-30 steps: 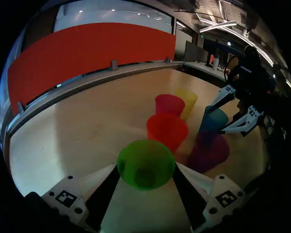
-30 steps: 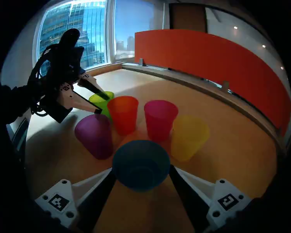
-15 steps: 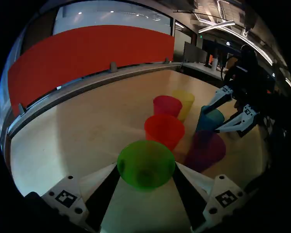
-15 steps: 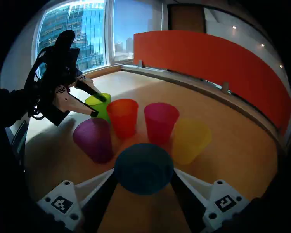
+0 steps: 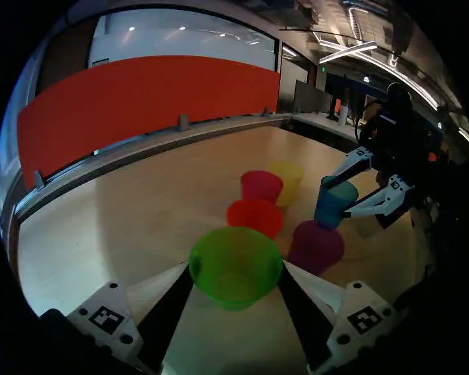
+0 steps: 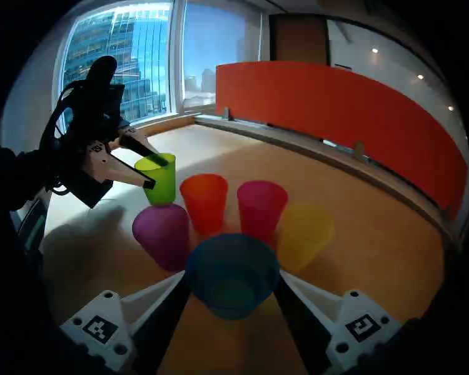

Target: Pour water

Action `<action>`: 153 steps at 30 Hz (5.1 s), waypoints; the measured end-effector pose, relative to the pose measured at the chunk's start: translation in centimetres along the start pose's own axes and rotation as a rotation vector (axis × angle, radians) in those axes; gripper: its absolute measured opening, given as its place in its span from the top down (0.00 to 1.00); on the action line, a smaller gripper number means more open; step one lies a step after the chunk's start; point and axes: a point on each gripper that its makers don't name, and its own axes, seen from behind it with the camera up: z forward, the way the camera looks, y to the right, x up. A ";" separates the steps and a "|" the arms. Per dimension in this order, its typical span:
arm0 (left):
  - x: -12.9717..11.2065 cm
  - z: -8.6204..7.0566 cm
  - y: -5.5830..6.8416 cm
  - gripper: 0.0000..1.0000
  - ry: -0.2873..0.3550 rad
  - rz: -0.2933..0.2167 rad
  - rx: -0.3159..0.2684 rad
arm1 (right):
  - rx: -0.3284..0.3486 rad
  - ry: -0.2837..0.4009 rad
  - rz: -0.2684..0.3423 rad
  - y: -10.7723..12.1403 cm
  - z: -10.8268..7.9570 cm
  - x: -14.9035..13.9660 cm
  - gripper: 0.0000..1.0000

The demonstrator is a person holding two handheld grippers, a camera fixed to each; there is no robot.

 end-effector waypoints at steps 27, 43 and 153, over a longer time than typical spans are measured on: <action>7.4 -7.9 5.6 0.12 0.248 0.038 -0.012 | -0.015 0.305 -0.023 -3.3 -7.1 9.6 0.10; 9.5 -9.8 7.8 0.12 0.340 0.041 -0.034 | -0.013 0.428 -0.019 -4.1 -9.1 12.6 0.10; 13.7 -7.8 14.4 0.12 0.472 0.124 -0.127 | -0.239 0.411 -0.992 -5.9 -8.8 27.6 0.10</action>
